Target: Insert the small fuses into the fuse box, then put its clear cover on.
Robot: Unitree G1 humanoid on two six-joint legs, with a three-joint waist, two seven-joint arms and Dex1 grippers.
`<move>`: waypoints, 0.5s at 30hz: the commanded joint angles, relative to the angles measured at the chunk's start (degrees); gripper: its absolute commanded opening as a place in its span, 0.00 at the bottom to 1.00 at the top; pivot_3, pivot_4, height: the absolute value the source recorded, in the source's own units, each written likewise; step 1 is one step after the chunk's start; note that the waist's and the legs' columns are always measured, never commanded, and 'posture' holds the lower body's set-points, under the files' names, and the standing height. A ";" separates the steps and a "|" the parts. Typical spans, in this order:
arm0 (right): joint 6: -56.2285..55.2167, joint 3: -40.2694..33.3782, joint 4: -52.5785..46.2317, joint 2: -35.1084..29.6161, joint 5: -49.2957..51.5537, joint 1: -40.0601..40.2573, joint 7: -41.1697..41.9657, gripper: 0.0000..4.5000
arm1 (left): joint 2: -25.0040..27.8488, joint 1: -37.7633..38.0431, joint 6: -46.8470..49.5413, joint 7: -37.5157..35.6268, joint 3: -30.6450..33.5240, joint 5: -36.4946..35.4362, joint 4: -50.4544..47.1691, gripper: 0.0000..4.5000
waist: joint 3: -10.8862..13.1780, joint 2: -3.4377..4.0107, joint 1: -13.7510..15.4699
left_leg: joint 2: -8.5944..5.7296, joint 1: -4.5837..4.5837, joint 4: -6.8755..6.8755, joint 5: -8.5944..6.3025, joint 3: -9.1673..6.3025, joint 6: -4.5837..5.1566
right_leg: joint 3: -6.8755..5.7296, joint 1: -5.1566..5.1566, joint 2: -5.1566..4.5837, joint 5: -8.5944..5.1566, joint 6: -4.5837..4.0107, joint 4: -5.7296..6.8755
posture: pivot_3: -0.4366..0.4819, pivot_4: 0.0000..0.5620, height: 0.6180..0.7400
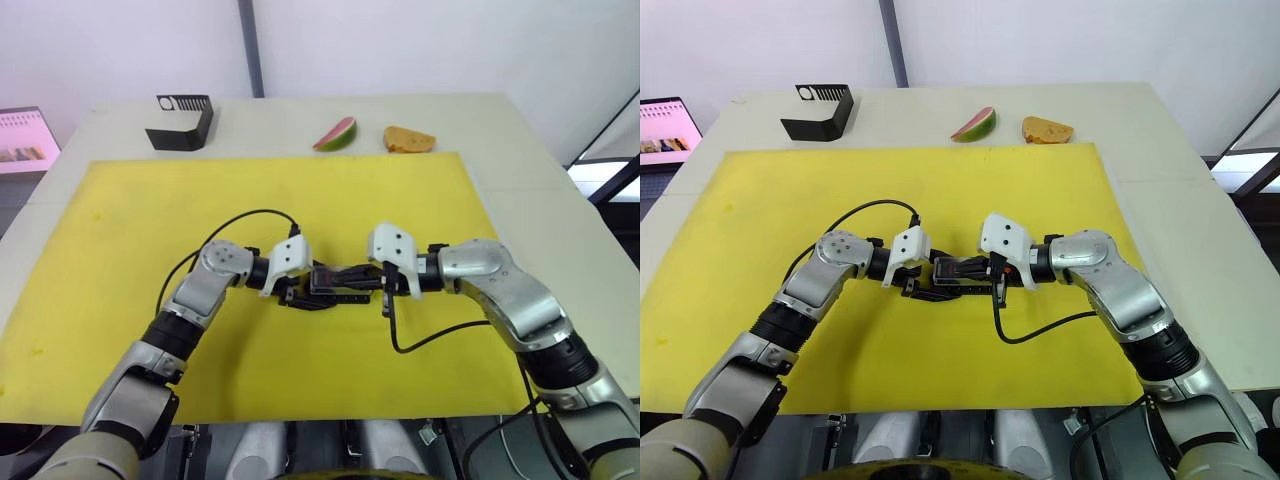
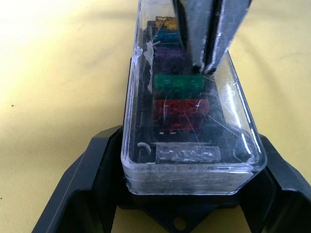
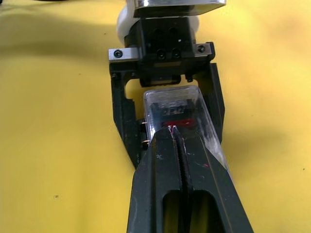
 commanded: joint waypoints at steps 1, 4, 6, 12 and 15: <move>3.08 4.19 4.70 -2.24 -5.01 2.70 -1.04 0.01 | 0.32 -0.44 0.10 0.56 1.20 0.43 -0.58 0.58 | -0.03 0.00 -0.02 | 0.00 0.03 0.00 0.00 0.00 0.00 | 0.00 0.03 0.00 0.00 0.00 0.00 | 0.48 0.27 1.00; 2.39 2.29 5.35 -4.54 -4.62 3.81 -0.25 0.01 | 0.39 -0.36 0.16 0.65 1.44 0.48 -0.70 0.58 | -0.05 0.00 0.07 | 0.00 0.19 -0.01 0.00 0.00 0.00 | 0.00 0.18 0.00 0.00 0.00 -0.01 | 0.48 0.27 1.00; 1.70 1.65 5.49 -5.73 -4.37 4.51 0.12 0.01 | 0.45 -0.28 0.24 0.71 1.58 0.50 -0.78 0.58 | -0.09 -0.07 0.04 | 0.00 0.28 -0.02 -0.01 0.00 0.02 | 0.00 0.26 -0.01 0.00 0.00 -0.03 | 0.48 0.27 1.00; 0.92 1.09 5.15 -7.44 -4.08 6.80 0.44 0.01 | 0.40 -0.03 0.45 0.78 1.69 0.48 -0.98 0.58 | -0.30 -0.09 -0.27 | 0.01 0.62 -0.17 -0.01 0.02 0.02 | 0.01 0.54 0.01 -0.02 -0.01 -0.06 | 0.48 0.27 1.00; 1.12 2.62 5.16 -5.07 -4.51 5.69 -0.50 0.01 | -0.16 -0.14 0.37 0.90 1.43 0.68 -0.70 0.58 | -0.42 -0.19 -0.31 | 0.01 0.62 -0.17 -0.01 0.02 0.02 | 0.01 0.55 0.00 -0.02 -0.01 -0.06 | 0.48 0.27 1.00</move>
